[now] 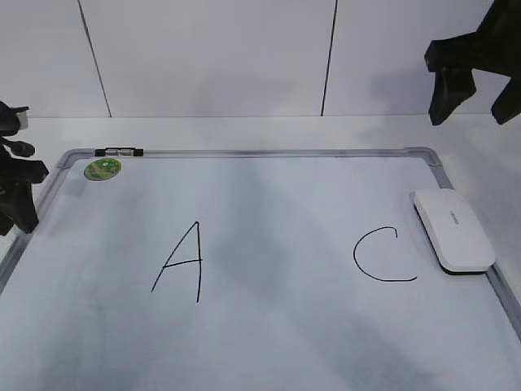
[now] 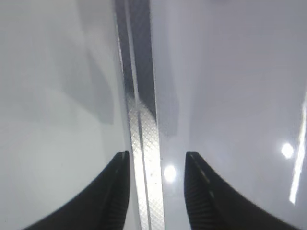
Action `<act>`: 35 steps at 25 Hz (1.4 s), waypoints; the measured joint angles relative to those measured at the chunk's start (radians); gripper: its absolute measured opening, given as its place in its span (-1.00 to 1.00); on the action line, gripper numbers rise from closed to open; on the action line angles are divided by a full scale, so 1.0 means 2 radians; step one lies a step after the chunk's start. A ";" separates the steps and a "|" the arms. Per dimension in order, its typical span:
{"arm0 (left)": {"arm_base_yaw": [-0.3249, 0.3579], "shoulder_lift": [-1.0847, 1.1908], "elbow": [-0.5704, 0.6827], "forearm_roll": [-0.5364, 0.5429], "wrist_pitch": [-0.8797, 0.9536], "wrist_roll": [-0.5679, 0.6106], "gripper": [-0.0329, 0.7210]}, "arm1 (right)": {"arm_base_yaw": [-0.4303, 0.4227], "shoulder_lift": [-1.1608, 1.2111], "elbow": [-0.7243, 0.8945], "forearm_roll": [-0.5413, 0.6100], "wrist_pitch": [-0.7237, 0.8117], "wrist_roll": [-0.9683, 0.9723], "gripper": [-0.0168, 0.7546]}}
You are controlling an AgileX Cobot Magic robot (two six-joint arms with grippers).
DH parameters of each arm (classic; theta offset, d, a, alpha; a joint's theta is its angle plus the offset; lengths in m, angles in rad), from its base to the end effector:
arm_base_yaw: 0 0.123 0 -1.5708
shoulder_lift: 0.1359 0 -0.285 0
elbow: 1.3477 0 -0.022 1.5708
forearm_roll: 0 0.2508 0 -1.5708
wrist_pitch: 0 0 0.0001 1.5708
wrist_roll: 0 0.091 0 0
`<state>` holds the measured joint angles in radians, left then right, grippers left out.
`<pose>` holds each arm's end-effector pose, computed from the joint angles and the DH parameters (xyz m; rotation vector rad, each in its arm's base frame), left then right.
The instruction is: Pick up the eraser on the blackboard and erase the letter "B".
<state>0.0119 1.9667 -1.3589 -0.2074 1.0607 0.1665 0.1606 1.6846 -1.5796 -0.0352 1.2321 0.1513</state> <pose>0.3730 -0.0119 0.1735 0.0814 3.1221 -0.2828 0.3462 0.0530 0.3304 -0.0220 2.8191 0.0220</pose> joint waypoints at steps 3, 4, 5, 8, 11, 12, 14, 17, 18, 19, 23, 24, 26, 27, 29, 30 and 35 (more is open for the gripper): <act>0.000 0.000 -0.015 0.012 0.027 -0.008 -0.15 | 0.000 -0.002 0.000 0.003 0.001 0.000 0.56; 0.000 0.000 -0.020 0.017 0.038 -0.010 -0.15 | 0.000 -0.005 0.000 0.004 0.001 0.000 0.56; 0.000 0.000 -0.022 0.022 0.049 -0.012 -0.15 | 0.000 -0.006 0.000 0.004 0.001 0.000 0.56; 0.000 0.000 -0.024 0.036 0.066 -0.017 -0.15 | 0.000 -0.020 0.000 0.006 0.001 0.000 0.56; 0.000 0.000 -0.024 0.040 0.067 -0.022 -0.15 | 0.000 -0.037 0.000 0.010 0.002 0.000 0.56; 0.000 -0.001 -0.024 0.040 0.067 -0.024 -0.16 | 0.000 -0.044 0.000 0.011 0.002 0.000 0.56; 0.000 -0.008 -0.024 0.040 0.068 -0.025 -0.16 | 0.000 -0.059 0.000 0.012 0.004 0.000 0.56; 0.000 -0.030 -0.024 0.040 0.068 -0.027 -0.16 | 0.000 -0.086 0.000 0.018 0.006 0.000 0.56; 0.000 -0.040 -0.024 0.040 0.069 -0.027 -0.16 | 0.000 -0.098 0.003 0.022 0.006 0.000 0.56; 0.000 -0.051 -0.024 0.040 0.070 -0.027 -0.16 | 0.000 -0.109 0.010 0.029 0.006 0.000 0.56; 0.000 -0.095 -0.024 0.039 0.076 -0.028 -0.16 | 0.000 -0.165 0.057 0.044 0.009 0.000 0.56; 0.000 -0.108 -0.024 0.039 0.077 -0.028 -0.16 | 0.000 -0.181 0.071 0.044 0.009 0.000 0.56; 0.000 -0.135 -0.024 0.038 0.077 -0.028 -0.16 | 0.000 -0.212 0.094 0.044 0.010 0.000 0.56; 0.000 -0.146 -0.024 0.038 0.077 -0.028 -0.16 | 0.000 -0.230 0.106 0.043 0.010 0.000 0.56; 0.000 -0.172 -0.024 0.038 0.079 -0.028 -0.17 | 0.000 -0.263 0.124 0.038 0.011 0.000 0.56; 0.000 -0.185 -0.024 0.038 0.079 -0.028 -0.18 | 0.000 -0.276 0.132 0.034 0.012 0.000 0.56; 0.000 -0.256 -0.015 0.038 0.082 -0.029 -0.19 | 0.000 -0.342 0.160 0.018 0.013 0.000 0.56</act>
<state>0.0119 1.4540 -1.3888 -0.1321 1.2244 0.1079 0.1606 1.0001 -1.2590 0.0000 1.2588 0.1513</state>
